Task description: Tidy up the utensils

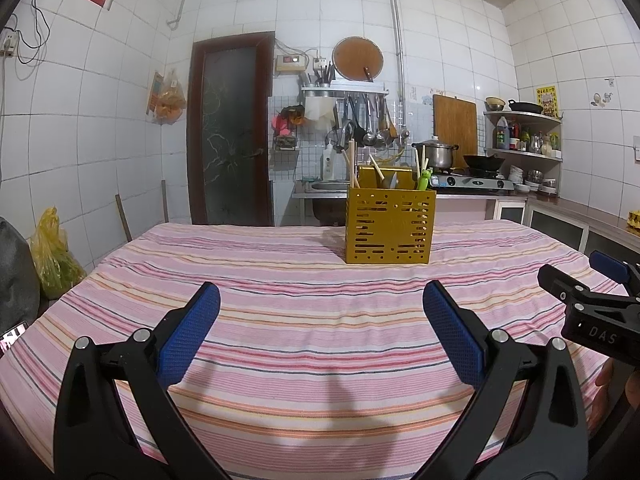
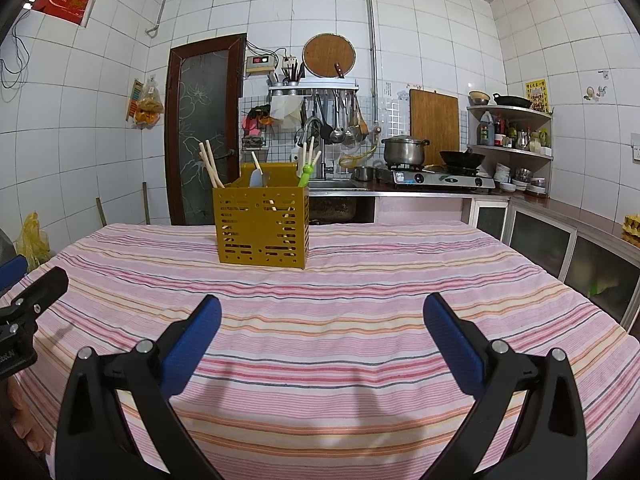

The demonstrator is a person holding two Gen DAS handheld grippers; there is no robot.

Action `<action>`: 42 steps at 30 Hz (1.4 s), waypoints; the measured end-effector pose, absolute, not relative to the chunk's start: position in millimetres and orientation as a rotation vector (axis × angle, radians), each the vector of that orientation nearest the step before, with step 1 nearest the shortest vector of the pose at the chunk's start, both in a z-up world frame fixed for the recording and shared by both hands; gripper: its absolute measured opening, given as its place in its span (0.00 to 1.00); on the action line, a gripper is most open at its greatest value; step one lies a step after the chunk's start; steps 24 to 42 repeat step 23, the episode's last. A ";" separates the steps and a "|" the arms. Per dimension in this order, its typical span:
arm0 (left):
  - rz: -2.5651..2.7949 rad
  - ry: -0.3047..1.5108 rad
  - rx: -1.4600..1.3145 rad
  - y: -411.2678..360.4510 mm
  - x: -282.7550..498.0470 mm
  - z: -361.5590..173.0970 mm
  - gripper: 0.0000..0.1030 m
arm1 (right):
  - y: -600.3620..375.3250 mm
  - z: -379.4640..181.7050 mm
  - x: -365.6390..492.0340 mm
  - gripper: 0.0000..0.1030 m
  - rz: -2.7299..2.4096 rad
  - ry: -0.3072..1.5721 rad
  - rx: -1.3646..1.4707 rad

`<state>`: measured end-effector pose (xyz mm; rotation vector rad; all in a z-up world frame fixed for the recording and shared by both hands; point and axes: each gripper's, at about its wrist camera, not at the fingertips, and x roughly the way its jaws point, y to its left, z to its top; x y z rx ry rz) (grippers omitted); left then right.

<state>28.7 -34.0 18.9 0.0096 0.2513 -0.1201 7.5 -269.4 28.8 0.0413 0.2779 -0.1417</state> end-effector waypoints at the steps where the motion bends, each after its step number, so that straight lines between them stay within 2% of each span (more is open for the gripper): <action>1: -0.120 0.251 0.009 -34.0 28.7 18.9 0.95 | -269.5 29.3 7.2 0.96 -0.142 0.278 0.042; 42: -0.118 0.250 0.011 -31.8 30.0 18.1 0.95 | -270.3 29.7 6.4 0.96 -0.142 0.281 0.044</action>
